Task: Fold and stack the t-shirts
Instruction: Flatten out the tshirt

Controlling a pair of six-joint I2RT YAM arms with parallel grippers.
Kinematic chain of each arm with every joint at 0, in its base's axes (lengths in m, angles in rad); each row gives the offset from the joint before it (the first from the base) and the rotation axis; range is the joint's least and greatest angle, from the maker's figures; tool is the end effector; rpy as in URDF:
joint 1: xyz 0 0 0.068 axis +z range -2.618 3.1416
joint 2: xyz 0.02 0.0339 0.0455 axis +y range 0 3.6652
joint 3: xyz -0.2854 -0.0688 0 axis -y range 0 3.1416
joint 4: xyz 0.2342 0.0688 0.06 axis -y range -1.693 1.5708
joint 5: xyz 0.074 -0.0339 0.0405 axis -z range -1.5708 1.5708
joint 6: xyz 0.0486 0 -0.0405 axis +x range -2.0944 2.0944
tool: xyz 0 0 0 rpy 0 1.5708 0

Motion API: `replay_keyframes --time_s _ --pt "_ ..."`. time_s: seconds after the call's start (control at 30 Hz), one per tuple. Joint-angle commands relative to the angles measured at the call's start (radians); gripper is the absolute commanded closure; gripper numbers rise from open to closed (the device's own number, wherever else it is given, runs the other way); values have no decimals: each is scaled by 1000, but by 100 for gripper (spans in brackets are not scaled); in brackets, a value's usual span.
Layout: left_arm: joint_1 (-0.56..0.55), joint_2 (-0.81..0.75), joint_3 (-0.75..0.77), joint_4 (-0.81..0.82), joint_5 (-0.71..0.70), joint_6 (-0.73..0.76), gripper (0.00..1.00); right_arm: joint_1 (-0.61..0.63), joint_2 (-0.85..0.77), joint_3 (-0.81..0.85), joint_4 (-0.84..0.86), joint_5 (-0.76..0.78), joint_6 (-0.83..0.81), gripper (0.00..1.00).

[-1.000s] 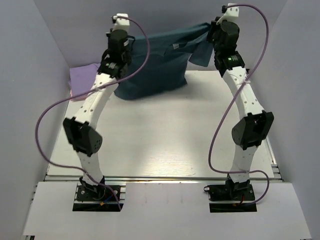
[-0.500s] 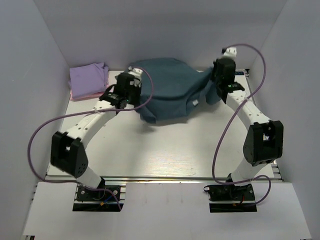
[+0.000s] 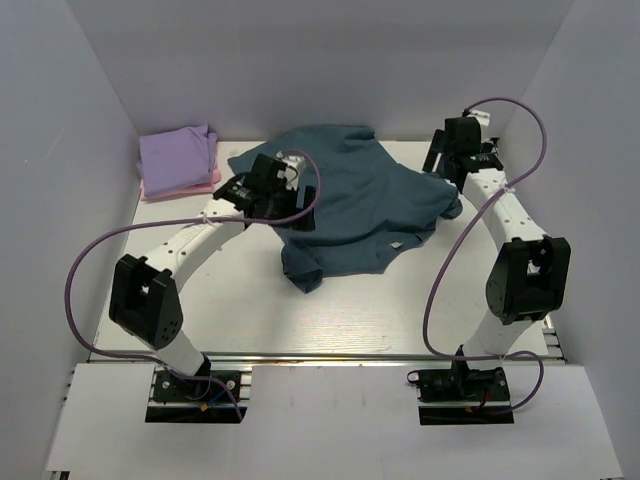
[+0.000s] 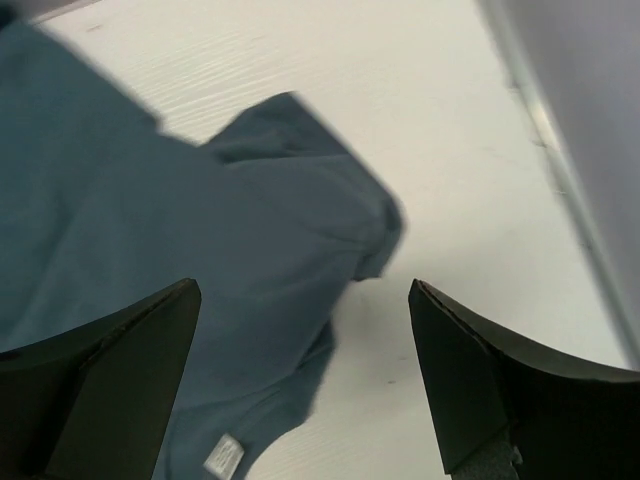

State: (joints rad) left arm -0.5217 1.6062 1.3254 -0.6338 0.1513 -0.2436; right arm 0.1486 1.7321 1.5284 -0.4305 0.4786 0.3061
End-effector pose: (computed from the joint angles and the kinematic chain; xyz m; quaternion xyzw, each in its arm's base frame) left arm 0.2965 -0.1789 0.2948 0.1550 0.9315 -0.1863 0.2714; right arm 0.4006 0.0373 0.3372 0.1749 0.8558 -0.1072 0.4749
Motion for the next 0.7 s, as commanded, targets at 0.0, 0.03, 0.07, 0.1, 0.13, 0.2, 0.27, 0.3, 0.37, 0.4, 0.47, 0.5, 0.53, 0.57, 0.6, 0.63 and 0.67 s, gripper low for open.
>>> replay_keyframes --time_s 0.0,0.03,0.07,0.1,0.13,0.2,0.27,0.3,0.37,0.4,0.47,0.5,0.53,0.57,0.6,0.63,0.67 --pt "28 23 161 -32 -197 -49 0 16 -14 -11 -65 -264 -16 10" --pt "28 97 207 -43 -223 -49 0 26 -31 -34 -53 -303 -15 10" --pt "28 138 291 -43 -242 -37 0 32 -40 -54 -34 -340 -13 10" --pt "38 177 340 -58 -284 -37 0 38 -46 -132 -10 -457 -15 10" --pt "38 220 391 -58 -303 -37 0 46 -63 -160 4 -468 -7 10" --pt "74 334 509 -44 -334 -46 0 81 -85 -250 44 -578 -13 10" --pt "97 415 625 -44 -334 -37 0 130 -94 -318 73 -622 -7 10" --pt "120 457 661 -44 -320 -37 0 141 -94 -330 84 -649 -10 10" --pt "138 555 728 -56 -331 -19 0 181 -89 -349 94 -673 -7 10" --pt "147 579 729 -56 -355 -19 0 190 -77 -373 104 -681 -2 10" --pt "175 625 719 2 -390 3 0 215 -63 -401 134 -693 25 10" --pt "184 636 707 11 -409 3 0 227 -51 -425 157 -705 34 10" --pt "205 636 695 28 -400 3 0 233 -45 -432 176 -707 40 10" --pt "215 636 658 75 -360 3 0 239 -34 -441 182 -707 56 10" --pt "215 636 637 103 -342 3 0 244 -23 -447 184 -706 60 10" --pt "227 636 591 132 -326 3 0 246 -10 -450 187 -701 67 10" --pt "227 636 577 170 -312 3 0 246 -3 -458 190 -696 77 10"
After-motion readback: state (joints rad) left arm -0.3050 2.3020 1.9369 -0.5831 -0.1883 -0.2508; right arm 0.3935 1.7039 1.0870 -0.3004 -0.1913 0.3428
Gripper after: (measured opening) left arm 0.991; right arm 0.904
